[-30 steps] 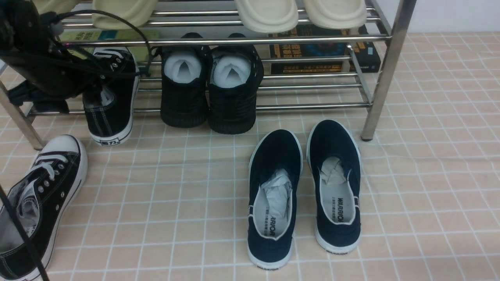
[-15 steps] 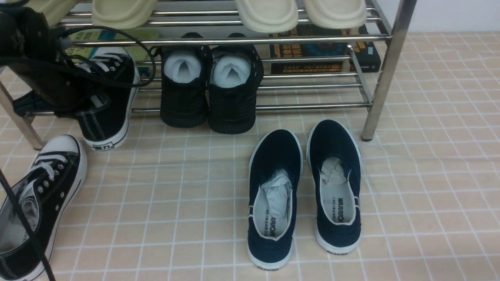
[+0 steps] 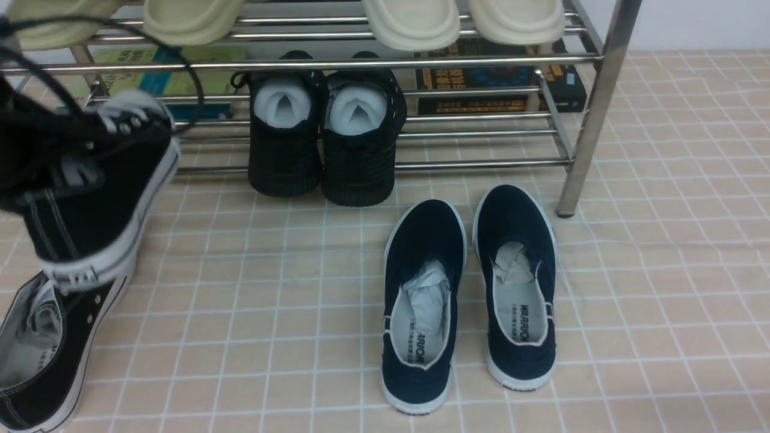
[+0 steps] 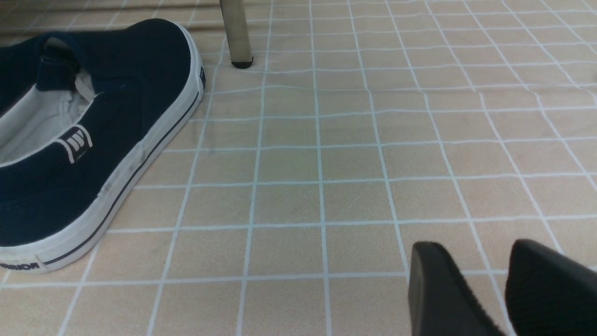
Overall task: Take the shoes off the shelf from the light coffee tablecloth by hand.
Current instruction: 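Set the held shoe down on the floor in front of the rack with the left gripper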
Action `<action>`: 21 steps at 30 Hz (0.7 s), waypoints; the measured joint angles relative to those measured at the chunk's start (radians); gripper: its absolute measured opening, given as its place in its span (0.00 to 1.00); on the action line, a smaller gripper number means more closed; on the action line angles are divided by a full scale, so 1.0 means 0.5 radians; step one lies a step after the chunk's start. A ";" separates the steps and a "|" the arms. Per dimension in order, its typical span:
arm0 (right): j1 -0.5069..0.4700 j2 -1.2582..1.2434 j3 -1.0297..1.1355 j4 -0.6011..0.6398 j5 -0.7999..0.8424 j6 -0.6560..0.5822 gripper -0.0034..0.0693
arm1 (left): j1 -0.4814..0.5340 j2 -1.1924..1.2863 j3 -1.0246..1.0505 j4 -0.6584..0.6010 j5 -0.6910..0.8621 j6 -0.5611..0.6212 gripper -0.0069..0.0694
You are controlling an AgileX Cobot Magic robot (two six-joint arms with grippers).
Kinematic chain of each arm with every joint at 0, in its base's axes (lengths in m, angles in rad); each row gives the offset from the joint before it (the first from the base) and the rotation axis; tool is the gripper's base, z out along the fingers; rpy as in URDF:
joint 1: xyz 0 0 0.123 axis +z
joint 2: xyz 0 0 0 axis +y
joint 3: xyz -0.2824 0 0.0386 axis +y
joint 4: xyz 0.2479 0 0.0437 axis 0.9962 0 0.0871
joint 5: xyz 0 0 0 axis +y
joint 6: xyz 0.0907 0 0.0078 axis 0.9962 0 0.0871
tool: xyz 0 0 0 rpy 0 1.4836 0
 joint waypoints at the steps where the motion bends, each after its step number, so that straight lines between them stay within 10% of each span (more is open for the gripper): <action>1: 0.000 0.000 0.000 0.000 0.000 0.000 0.38 | 0.000 -0.032 0.104 -0.026 -0.039 0.000 0.12; 21: 0.000 0.000 0.000 0.000 0.000 0.000 0.38 | 0.000 0.056 0.717 -0.109 -0.721 0.000 0.13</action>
